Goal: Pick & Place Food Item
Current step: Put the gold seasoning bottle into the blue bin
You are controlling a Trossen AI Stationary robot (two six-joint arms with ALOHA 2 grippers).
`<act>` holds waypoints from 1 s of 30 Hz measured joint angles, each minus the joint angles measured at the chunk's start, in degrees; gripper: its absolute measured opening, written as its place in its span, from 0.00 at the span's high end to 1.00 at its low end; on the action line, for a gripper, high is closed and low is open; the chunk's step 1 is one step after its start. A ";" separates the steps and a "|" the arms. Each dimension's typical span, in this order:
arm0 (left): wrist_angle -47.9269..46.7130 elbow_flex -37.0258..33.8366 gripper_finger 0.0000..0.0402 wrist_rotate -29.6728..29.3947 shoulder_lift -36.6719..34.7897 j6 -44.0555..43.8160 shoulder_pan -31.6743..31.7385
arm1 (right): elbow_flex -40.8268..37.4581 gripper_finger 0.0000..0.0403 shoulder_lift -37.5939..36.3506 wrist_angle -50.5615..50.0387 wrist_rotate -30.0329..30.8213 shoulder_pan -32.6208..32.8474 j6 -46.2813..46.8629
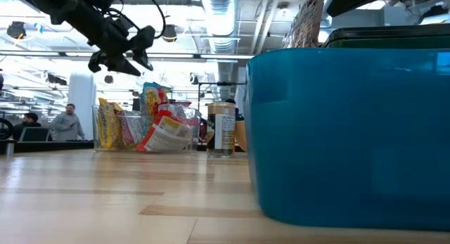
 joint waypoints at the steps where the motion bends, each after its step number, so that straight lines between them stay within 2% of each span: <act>1: 0.05 0.00 0.54 1.14 -0.62 0.02 0.00 | 0.00 1.00 0.00 0.00 0.00 0.00 -0.01; 8: 1.47 0.02 0.61 12.93 -2.71 4.97 -1.09 | 0.00 1.00 0.00 0.00 0.46 0.00 0.00; 12: 3.10 0.04 0.69 17.43 -2.80 6.45 -3.85 | 0.00 1.00 0.00 0.00 0.46 0.00 0.00; 22: 4.64 0.07 0.87 18.08 -2.25 6.77 -14.02 | 0.00 1.00 0.00 -0.11 0.87 0.00 -0.14; 27: 8.27 0.09 0.95 18.15 -0.48 10.50 -19.07 | 0.00 1.00 0.00 -0.20 0.85 0.00 -0.21; 30: 11.25 0.09 0.98 18.19 1.22 13.13 -21.86 | 0.00 1.00 0.00 -0.21 0.14 0.00 -3.26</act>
